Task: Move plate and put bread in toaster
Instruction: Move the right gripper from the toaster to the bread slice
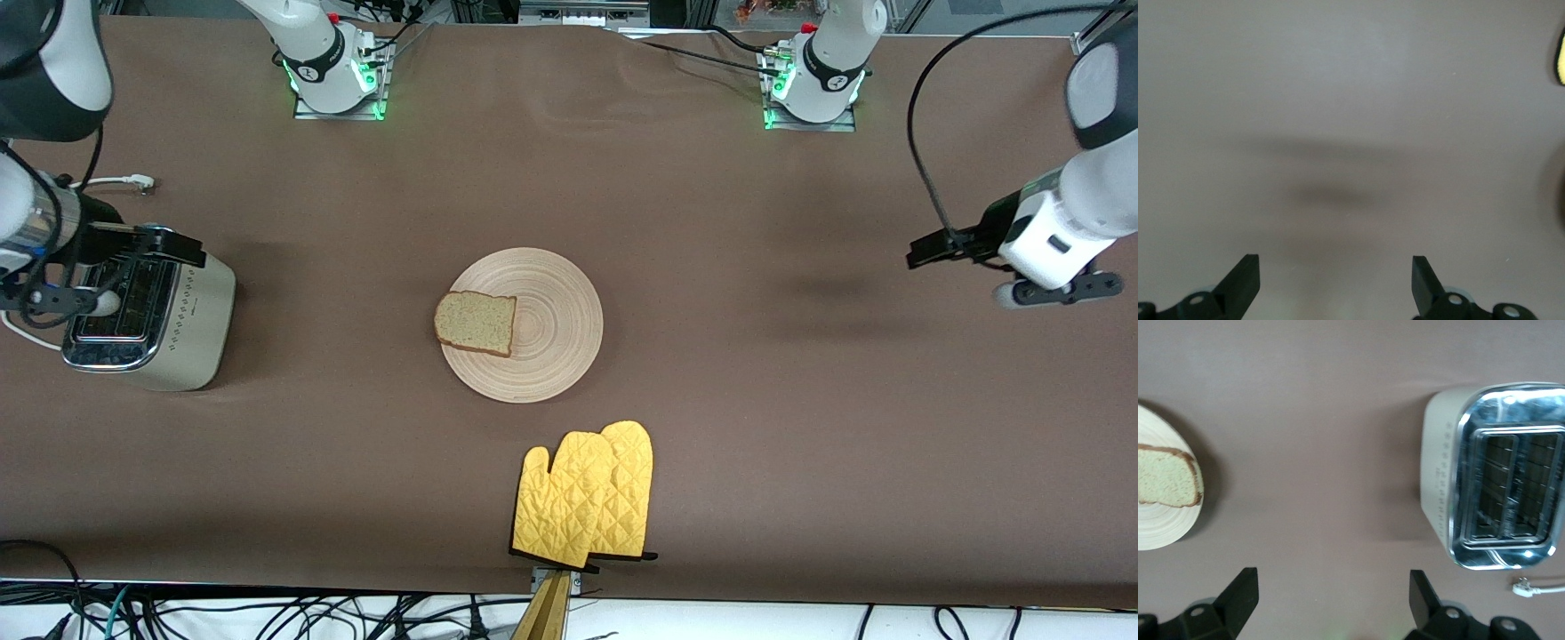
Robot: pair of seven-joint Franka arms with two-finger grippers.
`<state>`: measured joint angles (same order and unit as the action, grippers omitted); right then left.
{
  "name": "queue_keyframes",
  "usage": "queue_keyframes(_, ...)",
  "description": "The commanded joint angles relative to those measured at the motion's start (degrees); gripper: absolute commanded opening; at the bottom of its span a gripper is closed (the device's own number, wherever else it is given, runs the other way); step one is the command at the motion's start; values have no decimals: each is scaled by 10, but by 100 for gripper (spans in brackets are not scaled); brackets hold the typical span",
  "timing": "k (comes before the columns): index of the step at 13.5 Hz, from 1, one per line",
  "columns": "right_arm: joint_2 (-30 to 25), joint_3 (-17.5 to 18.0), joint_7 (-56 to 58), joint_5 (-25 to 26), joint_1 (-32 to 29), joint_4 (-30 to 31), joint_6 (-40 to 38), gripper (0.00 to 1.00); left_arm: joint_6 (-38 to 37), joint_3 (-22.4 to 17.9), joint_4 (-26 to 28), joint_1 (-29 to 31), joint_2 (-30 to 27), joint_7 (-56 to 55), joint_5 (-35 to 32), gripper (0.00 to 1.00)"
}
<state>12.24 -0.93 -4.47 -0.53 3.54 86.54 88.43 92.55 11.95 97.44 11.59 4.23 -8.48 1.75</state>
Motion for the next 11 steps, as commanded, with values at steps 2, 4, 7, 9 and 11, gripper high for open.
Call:
queue_keyframes(2, 29, 0, -12, -9, 37, -7, 20, 100, -96, -9, -88, -19, 4, -11, -39, 100)
queue_keyframes(4, 51, 2, -12, -23, 45, -6, 29, 100, -123, -45, -106, -55, -2, -11, -36, 100)
queue_keyframes(7, 88, 2, -33, -68, 50, -3, 57, 100, -134, -57, -126, -57, -2, -7, -29, 100)
queue_keyframes(9, 113, 3, -33, -74, 74, -1, 87, 100, -155, -80, -135, -58, -4, -1, -11, 100)
queue_keyframes(11, 135, 3, -49, -76, 88, 0, 115, 100, -159, -97, -137, -72, -7, 10, -10, 100)
